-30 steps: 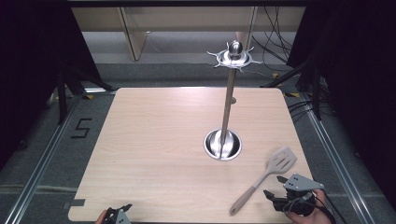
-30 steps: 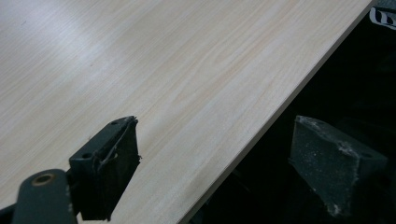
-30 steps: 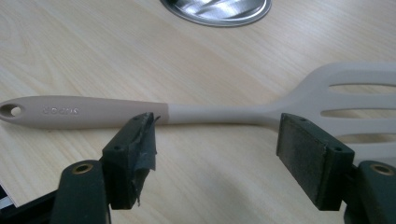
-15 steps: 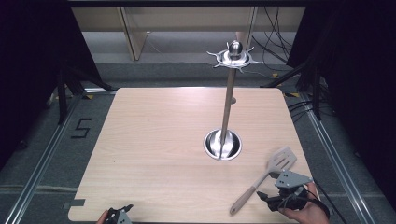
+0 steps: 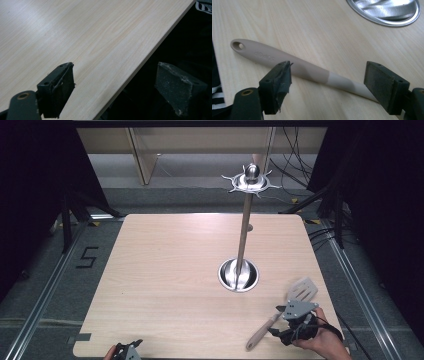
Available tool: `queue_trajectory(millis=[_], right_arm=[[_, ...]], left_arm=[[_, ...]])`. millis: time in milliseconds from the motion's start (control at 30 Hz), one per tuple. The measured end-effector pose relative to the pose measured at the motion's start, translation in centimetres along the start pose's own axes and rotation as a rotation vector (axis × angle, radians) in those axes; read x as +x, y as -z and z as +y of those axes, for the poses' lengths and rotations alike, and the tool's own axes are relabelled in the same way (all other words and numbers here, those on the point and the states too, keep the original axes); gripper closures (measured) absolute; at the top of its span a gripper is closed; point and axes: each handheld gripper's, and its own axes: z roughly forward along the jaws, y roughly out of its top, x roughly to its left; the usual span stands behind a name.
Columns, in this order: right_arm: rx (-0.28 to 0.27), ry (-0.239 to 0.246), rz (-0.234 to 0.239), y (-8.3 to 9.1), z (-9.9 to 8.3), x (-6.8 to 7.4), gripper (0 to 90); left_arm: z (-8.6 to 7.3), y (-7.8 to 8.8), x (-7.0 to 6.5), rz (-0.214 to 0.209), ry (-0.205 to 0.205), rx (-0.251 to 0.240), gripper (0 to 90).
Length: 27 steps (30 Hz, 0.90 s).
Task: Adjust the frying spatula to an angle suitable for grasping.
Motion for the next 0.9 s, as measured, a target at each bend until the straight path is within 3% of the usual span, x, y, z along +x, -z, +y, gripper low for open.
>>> queue_trajectory(millis=[267, 300, 433, 533, 667, 733, 900], right_arm=[[0.046, 0.017, 0.039, -0.8, 0.1, -0.4, 23.3], [0.044, 0.039, 0.049, -1.0, 0.1, -0.5, 23.4], [0.076, 0.021, 0.066, -1.3, 0.3, -0.4, 23.3], [0.091, 0.055, 0.079, -1.7, 0.4, -0.5, 23.1], [0.118, 0.018, 0.097, -1.9, 0.5, -0.7, 21.7], [0.116, 0.042, 0.111, -2.1, 0.6, -1.0, 21.5], [0.121, 0.051, 0.146, -2.2, 0.6, -1.2, 20.7]], left_arm=[[0.0, 0.1, 0.1, -0.008, -0.009, 0.009, 14.8], [0.0, 0.0, 0.0, 0.001, 0.008, -0.004, 14.8], [0.0, 0.0, 0.0, -0.005, -0.003, 0.003, 14.8], [0.0, 0.0, 0.0, -0.007, -0.007, 0.003, 14.8], [0.0, 0.0, 0.0, -0.008, -0.015, 0.006, 14.8], [0.0, 0.1, 0.0, -0.01, -0.015, 0.007, 14.8], [0.0, 0.2, 0.1, -0.02, -0.016, 0.015, 14.8]])
